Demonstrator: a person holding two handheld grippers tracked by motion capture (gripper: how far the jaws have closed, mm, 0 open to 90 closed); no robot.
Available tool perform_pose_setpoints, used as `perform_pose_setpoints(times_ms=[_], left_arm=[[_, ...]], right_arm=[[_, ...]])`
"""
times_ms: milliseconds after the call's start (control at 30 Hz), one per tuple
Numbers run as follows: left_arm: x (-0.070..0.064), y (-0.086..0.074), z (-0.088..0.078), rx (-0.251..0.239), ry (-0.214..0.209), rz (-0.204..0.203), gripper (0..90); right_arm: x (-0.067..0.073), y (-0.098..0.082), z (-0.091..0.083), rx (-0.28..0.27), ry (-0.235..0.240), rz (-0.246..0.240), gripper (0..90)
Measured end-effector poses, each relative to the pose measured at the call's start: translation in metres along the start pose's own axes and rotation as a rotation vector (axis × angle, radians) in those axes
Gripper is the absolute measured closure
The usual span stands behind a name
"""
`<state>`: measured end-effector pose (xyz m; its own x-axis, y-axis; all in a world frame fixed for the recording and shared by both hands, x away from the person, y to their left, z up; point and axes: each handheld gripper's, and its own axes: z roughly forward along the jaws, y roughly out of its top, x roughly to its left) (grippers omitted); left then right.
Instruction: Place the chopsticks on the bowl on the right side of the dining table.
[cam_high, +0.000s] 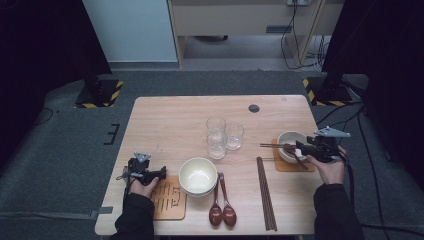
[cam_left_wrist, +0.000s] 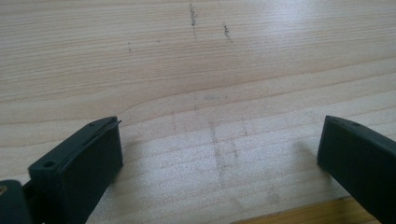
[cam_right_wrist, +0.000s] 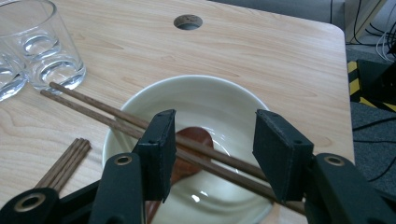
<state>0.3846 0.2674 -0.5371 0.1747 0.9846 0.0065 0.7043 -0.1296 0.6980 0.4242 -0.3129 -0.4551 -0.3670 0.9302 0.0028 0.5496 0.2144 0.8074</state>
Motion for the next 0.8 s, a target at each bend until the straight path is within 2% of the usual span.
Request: perform_pose_setpoints(times_ms=[400, 567, 800], left_arm=[[0.000, 0.000, 0.000, 0.000, 0.000, 0.000, 0.0], [0.000, 0.000, 0.000, 0.000, 0.000, 0.000, 0.0], [0.000, 0.000, 0.000, 0.000, 0.000, 0.000, 0.0]], right_arm=[[-0.014, -0.016, -0.015, 0.028, -0.034, 0.068, 50.3], [-0.020, -0.020, -0.016, 0.041, -0.048, 0.095, 50.8], [-0.022, -0.021, -0.013, 0.051, -0.057, 0.094, 51.0]])
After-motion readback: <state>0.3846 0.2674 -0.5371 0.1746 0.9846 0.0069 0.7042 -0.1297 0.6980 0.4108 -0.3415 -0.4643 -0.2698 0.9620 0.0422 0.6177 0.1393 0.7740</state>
